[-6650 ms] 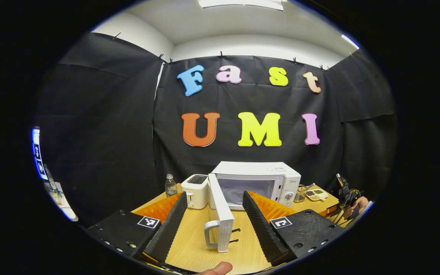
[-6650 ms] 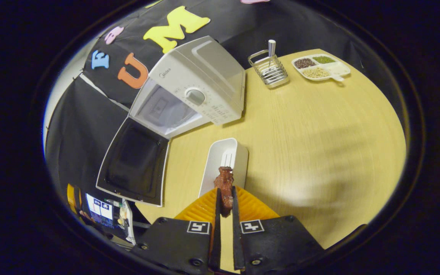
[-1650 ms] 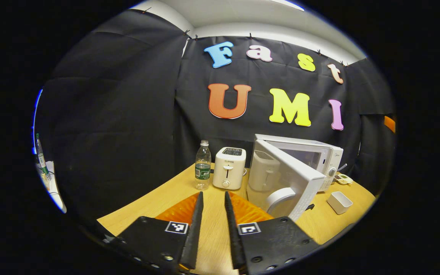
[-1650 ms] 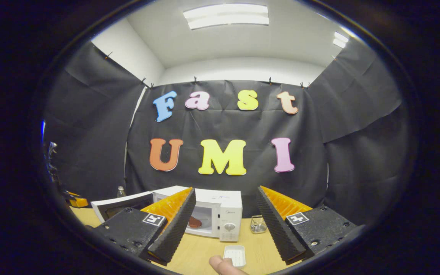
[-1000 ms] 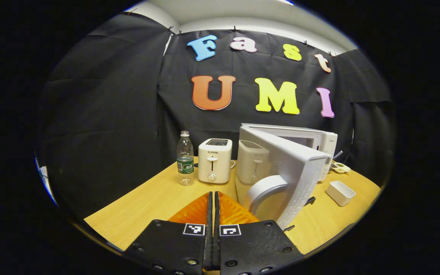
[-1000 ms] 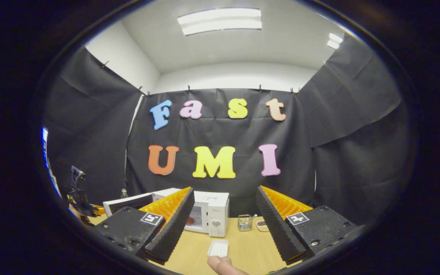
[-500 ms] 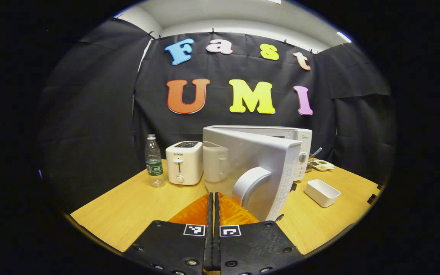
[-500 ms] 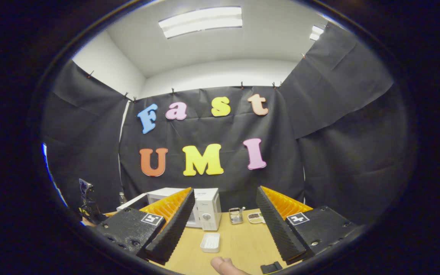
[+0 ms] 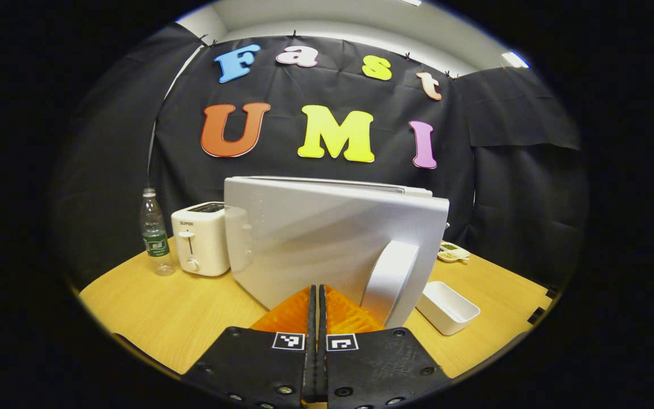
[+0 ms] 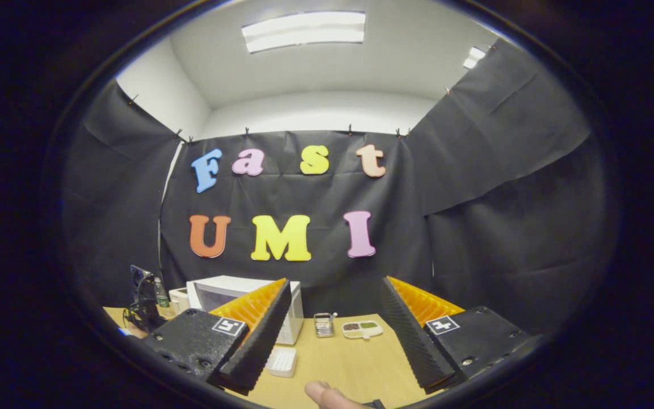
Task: Open the microwave oven with the left hand, put the food in, and close the microwave oven.
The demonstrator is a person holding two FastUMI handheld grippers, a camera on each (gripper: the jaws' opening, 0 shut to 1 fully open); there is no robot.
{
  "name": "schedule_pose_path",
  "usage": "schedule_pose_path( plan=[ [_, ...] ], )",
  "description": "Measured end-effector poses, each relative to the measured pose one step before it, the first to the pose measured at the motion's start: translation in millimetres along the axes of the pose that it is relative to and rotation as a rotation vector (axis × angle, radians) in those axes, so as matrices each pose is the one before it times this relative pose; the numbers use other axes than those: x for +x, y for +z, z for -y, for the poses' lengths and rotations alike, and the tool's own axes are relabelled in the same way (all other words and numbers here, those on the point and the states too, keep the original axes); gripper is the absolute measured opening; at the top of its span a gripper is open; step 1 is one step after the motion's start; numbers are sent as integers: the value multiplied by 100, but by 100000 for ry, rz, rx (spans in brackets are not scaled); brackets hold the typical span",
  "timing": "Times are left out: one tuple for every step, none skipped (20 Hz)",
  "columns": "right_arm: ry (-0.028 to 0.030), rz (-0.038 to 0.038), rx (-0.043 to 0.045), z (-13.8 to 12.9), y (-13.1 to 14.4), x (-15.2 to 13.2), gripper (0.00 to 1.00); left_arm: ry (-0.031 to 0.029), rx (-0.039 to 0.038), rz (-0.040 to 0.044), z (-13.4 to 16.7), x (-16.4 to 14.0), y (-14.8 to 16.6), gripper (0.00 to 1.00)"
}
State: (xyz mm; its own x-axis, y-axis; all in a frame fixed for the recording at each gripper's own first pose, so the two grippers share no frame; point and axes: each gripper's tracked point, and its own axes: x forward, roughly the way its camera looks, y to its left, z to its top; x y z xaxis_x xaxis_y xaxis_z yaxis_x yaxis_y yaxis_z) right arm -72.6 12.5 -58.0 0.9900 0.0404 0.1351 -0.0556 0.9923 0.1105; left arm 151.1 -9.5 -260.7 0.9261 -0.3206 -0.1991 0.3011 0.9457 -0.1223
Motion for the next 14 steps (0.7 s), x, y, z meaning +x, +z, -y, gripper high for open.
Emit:
schedule_pose_path(
  plan=[
    [700, -871, 433, 65, -436, 530, 100, -1415, 182, 472, 913, 1004, 188, 0],
    [607, -473, 408, 111, -231, 419, 90, -926, 363, 384, 614, 908, 197, 0],
    [-16, -568, 98, 211, -242, 538, 90, -182, 514, 245, 408, 981, 62, 0],
    [-14, -427, -222, 242, -253, 463, 100, -826, -21, -475, 467, 876, 37, 0],
    [-104, -390, 13, 205, -249, 804, 100, 123, 324, 226, 220, 899, 37, 0],
    [342, -173, 357, 93, -120, 573, 100, -216, 27, -322, 378, 659, 10, 0],
    [522, 12, 326, 64, -123, 511, 100, -629, -225, -316, 479, 905, -51, 0],
    [54, -409, -137, 195, -227, 530, 100, -113, -740, -662, 321, 735, 48, 14],
    [-58, -130, -203, 191, -103, 701, 100, -34, -182, -125, 230, 699, -37, 0],
    [-128, -251, -174, 176, -210, 585, 100, 119, 517, -215, 260, 577, 62, 0],
    [34, -184, -116, 105, -179, 566, 100, -64, 654, -571, 166, 820, 27, 0],
    [360, -430, 131, -62, -92, 742, 100, -2, 555, -384, 185, 545, 31, 0],
    [1023, -47, 276, -195, 4, 671, 100, -11, 475, -454, 267, 667, 46, 0],
    [686, 136, 322, -189, -62, 599, 90, 299, 205, 49, 175, 602, 169, 0]
  ],
)
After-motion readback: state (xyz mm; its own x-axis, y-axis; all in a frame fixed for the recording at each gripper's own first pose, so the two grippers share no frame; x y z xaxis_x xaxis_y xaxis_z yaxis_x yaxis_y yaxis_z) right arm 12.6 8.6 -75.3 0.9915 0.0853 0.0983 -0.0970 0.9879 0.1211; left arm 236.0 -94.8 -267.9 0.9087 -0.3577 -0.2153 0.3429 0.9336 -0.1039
